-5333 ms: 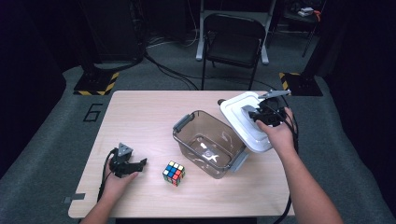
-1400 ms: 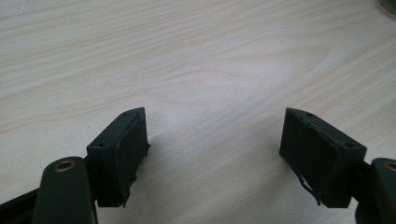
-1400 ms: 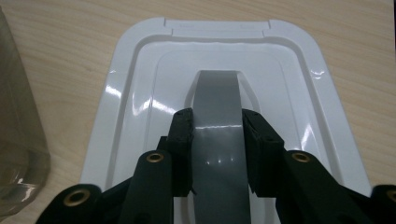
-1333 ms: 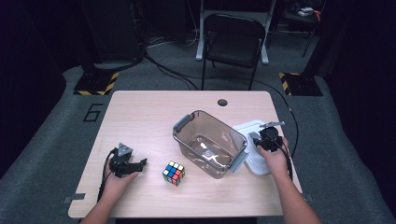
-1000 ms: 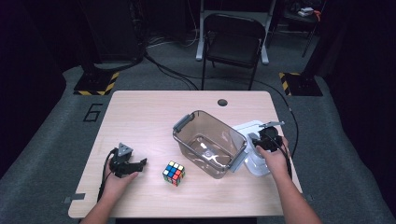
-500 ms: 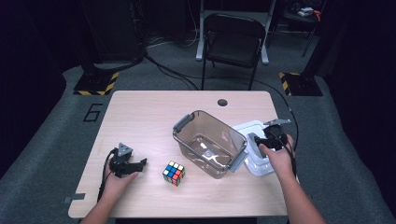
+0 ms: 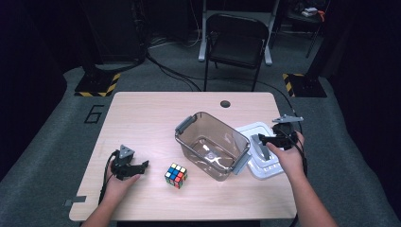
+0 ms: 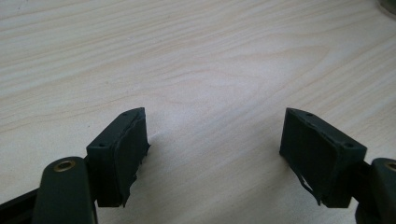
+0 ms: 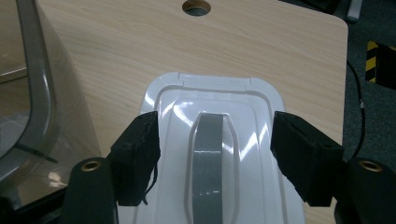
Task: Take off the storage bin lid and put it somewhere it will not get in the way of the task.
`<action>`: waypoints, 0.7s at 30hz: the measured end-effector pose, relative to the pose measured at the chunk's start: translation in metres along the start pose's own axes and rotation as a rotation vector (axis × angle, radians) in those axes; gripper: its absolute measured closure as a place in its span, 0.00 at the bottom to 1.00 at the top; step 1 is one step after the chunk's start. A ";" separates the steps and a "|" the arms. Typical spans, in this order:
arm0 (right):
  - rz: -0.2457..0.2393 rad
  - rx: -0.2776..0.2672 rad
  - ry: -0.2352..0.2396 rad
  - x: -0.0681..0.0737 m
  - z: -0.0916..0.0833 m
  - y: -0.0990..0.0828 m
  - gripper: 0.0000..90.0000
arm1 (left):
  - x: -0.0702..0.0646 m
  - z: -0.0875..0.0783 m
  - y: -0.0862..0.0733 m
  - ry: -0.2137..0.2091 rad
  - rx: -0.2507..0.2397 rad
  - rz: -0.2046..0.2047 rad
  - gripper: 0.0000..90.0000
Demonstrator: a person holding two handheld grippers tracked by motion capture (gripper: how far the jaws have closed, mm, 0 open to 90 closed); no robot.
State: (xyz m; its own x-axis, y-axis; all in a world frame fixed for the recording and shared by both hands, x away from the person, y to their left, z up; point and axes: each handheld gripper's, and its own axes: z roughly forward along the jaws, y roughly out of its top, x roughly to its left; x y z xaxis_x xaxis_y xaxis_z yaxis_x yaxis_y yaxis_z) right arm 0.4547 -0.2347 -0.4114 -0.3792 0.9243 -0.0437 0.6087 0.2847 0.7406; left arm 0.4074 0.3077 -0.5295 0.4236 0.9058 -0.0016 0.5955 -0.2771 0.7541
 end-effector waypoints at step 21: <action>-0.034 -0.013 0.033 0.019 -0.022 0.023 0.31 | 0.000 0.000 0.000 0.001 0.000 -0.003 0.25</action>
State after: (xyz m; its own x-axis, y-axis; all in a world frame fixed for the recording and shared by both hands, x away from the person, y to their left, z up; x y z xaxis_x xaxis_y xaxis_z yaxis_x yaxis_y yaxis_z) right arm 0.4464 -0.2163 -0.3801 -0.4229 0.9050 -0.0470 0.5859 0.3126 0.7476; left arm 0.4070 0.3075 -0.5295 0.4212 0.9070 -0.0034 0.5969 -0.2744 0.7539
